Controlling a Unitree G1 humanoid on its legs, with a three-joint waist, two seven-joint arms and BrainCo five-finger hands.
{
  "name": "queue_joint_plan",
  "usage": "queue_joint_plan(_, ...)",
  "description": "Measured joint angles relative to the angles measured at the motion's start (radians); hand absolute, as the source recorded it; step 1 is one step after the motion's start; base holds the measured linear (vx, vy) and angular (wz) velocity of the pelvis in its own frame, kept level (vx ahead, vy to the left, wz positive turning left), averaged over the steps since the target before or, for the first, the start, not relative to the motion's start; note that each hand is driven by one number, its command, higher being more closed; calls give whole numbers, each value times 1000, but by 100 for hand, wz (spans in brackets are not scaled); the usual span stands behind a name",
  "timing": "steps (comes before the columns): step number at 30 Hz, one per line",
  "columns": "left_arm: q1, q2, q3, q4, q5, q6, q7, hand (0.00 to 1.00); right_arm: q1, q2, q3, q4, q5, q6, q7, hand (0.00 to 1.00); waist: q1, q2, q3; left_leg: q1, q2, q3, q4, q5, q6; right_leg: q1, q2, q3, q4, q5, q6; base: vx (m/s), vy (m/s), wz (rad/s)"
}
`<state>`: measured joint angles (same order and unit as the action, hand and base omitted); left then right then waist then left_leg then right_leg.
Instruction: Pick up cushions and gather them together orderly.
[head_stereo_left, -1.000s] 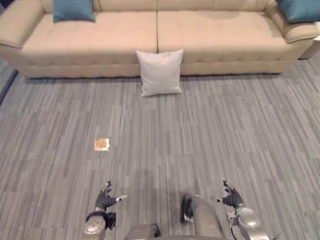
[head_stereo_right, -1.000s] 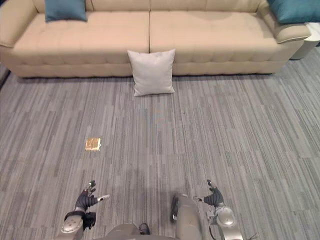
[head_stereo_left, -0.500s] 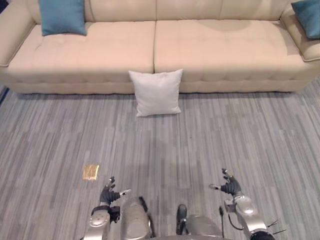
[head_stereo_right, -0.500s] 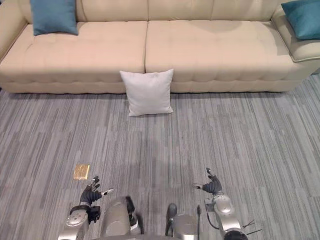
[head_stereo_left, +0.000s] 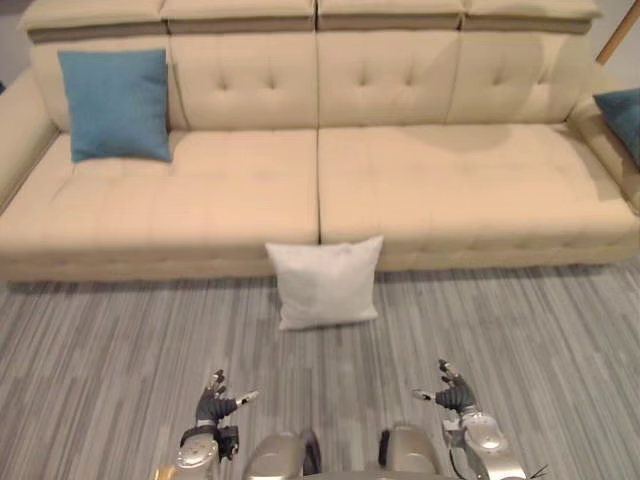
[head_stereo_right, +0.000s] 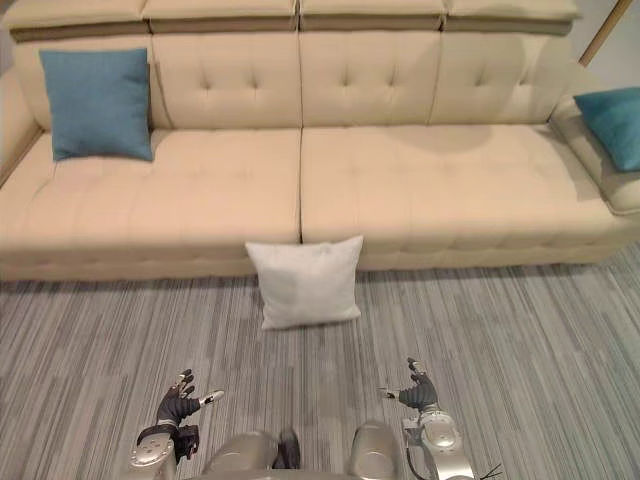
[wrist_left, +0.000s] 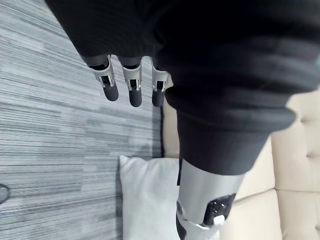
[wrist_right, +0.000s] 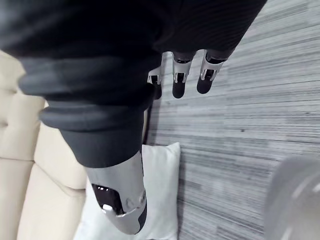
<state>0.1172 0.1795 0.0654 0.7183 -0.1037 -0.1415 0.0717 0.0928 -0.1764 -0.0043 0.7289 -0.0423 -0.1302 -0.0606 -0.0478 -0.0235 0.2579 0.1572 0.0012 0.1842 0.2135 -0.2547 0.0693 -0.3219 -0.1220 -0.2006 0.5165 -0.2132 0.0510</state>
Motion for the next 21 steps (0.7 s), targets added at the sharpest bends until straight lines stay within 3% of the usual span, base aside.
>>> queue_joint_plan(1, -2, 8, -16, 0, 3, 0, 0, 0, 23, 0, -9, -1, -3, 2, 0, 0, 3, -11, -6, 30, -1, -4, -4, -28, -54, 4, 27, 23, -203, 121, -19, 813, -183, 84)
queue_joint_plan(2, 1, 11, -19, 4, 7, 0, -1, 0, 46, -1, -10, 6, -7, 6, 1, 0, 3, -27, -16, 54, 0, -22, 36, -63, -102, 4, 36, 58, -207, 300, -89, 665, -163, 68)
queue_joint_plan(3, -9, -7, -18, 20, 10, 1, 0, 0, 43, -13, -12, 18, -7, 11, 2, 0, 5, -5, -17, 51, 20, -25, 79, -71, -116, 2, 40, 39, -163, 269, -92, 652, -178, 43)
queue_joint_plan(4, -8, -10, -18, 19, 12, 0, -3, 0, 31, -11, -12, 19, -7, 17, 6, 0, 8, 3, -23, -9, 57, -19, 231, -46, -160, 19, 46, 14, -154, 231, -115, 592, -180, 10)
queue_joint_plan(5, -4, -17, -18, 20, 15, 0, -3, 0, 19, -15, -12, 3, -7, 17, 7, 0, 12, 14, -19, -94, 105, -9, 430, 16, -187, 65, 70, 10, -186, 200, -123, 580, -194, 3)
queue_joint_plan(6, -3, -21, -18, 20, 16, 0, -3, 0, 16, -16, -12, -6, -7, 16, 7, 0, 15, 21, -16, -133, 140, -2, 517, 38, -188, 98, 85, 8, -209, 193, -131, 668, -222, -10)
queue_joint_plan(8, -2, -31, -18, 21, 15, 0, -5, 0, 11, -7, -19, -8, -4, 11, 4, 0, 26, 17, -12, -198, 228, 57, 670, 15, -160, 232, 121, 7, -295, 183, -144, 487, -132, -15)
queue_joint_plan(10, -10, -49, -18, 19, 15, -1, -6, 0, 9, -10, -43, -7, 2, 4, -2, 0, 34, 11, -8, -226, 236, 90, 597, 6, -145, 292, 116, 20, -335, 183, -144, 348, -59, -18)
queue_joint_plan(13, -6, -50, -16, 21, 14, 1, -5, 0, -1, -9, -76, -6, 2, 1, -3, 0, 38, 19, -2, -257, 222, 62, 342, 15, -158, 320, 115, 52, -351, 178, -137, 284, 45, -46)
queue_joint_plan(14, -3, -50, -16, 21, 12, 1, -5, 0, 2, -12, -80, -6, 2, 1, -5, 0, 37, 26, -2, -252, 219, 55, 242, 48, -181, 325, 115, 66, -350, 166, -117, 147, 101, -36)
queue_joint_plan(15, -3, -57, -17, 24, 10, 1, -6, 0, 8, -26, -82, -8, 2, 1, -5, 0, 32, 57, -1, -251, 223, 47, 149, 149, -187, 330, 130, 68, -351, 148, -94, 172, 160, -39)
queue_joint_plan(16, -13, -60, -16, 33, 10, 1, -5, 0, 14, -34, -85, 0, 2, 3, -5, 0, 30, 75, 4, -242, 223, 43, 118, 148, -159, 333, 134, 77, -350, 135, -79, 156, 180, -21)
queue_joint_plan(21, -20, -33, -14, 39, 10, 0, -4, 0, 32, -25, -76, -3, 1, 3, -6, 0, 34, 53, -2, -217, 152, 90, 1, 152, -150, 274, 69, 122, -337, 122, -31, 84, 150, -15)
